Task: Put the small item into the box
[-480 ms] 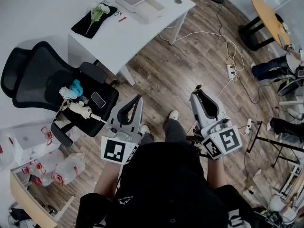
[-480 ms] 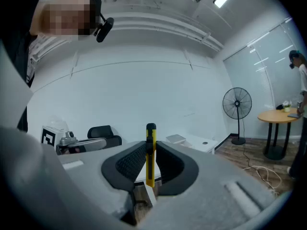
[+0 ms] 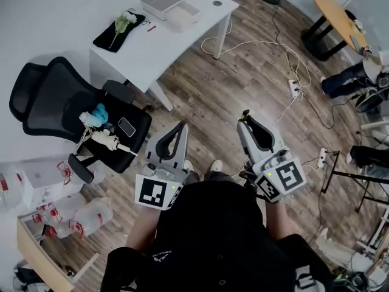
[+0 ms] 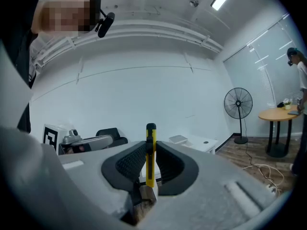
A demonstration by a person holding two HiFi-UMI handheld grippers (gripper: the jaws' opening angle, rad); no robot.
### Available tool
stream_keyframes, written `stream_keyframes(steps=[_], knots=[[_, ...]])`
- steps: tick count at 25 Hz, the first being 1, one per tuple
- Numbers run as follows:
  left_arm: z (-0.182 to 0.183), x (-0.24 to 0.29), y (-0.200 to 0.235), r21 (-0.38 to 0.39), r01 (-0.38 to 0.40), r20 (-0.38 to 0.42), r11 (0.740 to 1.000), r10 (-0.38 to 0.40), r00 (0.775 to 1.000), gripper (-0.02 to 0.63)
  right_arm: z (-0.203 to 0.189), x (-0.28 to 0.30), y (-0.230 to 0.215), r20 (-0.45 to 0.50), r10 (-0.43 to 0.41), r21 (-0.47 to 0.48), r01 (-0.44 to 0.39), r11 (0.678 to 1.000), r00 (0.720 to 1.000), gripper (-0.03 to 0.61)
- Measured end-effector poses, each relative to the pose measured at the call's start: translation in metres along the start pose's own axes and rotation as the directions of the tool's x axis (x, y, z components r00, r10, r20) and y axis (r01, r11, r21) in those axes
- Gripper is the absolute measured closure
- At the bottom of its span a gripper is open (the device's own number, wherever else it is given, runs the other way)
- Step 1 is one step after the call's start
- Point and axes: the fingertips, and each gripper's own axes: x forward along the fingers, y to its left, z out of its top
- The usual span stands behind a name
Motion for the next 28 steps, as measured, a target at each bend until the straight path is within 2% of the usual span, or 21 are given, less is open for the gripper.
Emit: stream_keyframes(steps=[7,10,16,18,23,28], knots=[[0.000,0.006,-0.047,-0.035,0.015,-0.001,0.999,-0.015,1.000,0.609,-0.002,-0.031,-0.011,0.020,0.023,0.008,-0.023,1.000,1.000,0.509],[-0.003,0.009,-0.056,0.017,0.017,-0.005,1.000,-0.017,1.000,0.609,0.000,-0.041,-0.015,0.034,0.021,-0.007,-0.021,1.000,0.999,0.509],[-0.006,0.024,-0.088,0.038,0.007,0.018,0.999,-0.008,1.000,0.609,0.002,-0.071,-0.041,0.060,0.029,-0.037,-0.027,0.999,0.998,0.509],[-0.006,0.027,-0.093,0.023,-0.002,0.025,1.000,0.002,1.000,0.609,0.000,-0.075,-0.047,0.056,0.025,-0.039,-0.023,0.999,0.998,0.509],[-0.014,0.037,-0.096,0.045,-0.002,-0.004,0.999,0.003,1.000,0.609,-0.003,-0.082,-0.063,0.047,0.009,-0.017,-0.009,1.000,0.999,0.509],[-0.015,0.061,-0.085,-0.024,0.015,0.016,1.000,-0.015,1.000,0.609,-0.003,-0.064,-0.087,0.052,-0.037,-0.005,0.038,0.999,0.998,0.509]])
